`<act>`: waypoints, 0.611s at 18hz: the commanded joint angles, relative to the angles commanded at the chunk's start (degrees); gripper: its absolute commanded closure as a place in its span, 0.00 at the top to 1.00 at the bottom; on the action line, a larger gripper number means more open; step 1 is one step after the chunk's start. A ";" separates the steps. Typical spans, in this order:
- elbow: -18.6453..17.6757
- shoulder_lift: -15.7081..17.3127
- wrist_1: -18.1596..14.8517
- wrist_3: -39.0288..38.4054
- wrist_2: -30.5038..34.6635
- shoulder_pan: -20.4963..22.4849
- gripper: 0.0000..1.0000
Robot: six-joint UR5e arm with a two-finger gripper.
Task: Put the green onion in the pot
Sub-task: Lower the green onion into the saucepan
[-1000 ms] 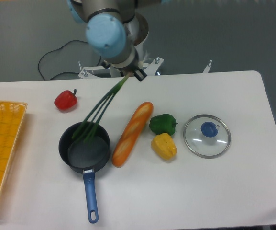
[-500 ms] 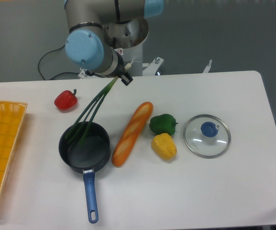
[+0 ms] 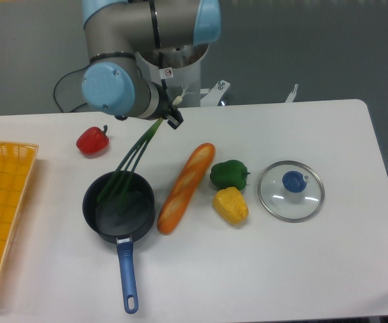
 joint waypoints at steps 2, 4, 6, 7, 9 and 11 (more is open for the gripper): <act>0.09 -0.53 0.09 -1.49 -0.17 -0.44 0.00; 0.26 -1.23 0.87 -2.81 -0.09 -0.97 0.00; 0.61 -1.76 1.14 -2.90 -0.26 -1.05 0.00; 0.96 -2.20 1.23 -2.90 -0.18 -1.49 0.00; 1.49 -2.46 1.14 -3.34 -0.26 -1.67 0.00; 1.50 -2.47 1.23 -3.96 -0.53 -1.84 0.00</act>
